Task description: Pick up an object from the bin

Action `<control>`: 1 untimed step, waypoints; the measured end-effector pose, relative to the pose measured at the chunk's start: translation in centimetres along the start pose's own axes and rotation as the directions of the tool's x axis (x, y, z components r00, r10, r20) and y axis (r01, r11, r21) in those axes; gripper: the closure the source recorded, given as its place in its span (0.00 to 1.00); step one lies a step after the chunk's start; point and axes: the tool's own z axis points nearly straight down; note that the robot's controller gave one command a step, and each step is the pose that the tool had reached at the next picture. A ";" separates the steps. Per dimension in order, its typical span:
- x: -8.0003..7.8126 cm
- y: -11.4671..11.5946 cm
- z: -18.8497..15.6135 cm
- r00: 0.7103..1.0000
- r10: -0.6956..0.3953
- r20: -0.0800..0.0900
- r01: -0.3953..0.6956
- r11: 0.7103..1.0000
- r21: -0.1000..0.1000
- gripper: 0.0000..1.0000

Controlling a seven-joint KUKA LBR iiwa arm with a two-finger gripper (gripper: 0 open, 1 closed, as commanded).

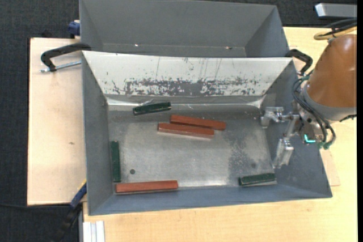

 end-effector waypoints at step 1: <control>0.0 0.0 0.0 1.000 -0.001 0.001 0.001 1.000 0.000 0.00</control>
Offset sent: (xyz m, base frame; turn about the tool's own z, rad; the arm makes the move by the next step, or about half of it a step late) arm 0.0020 0.0647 -0.0132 -0.1491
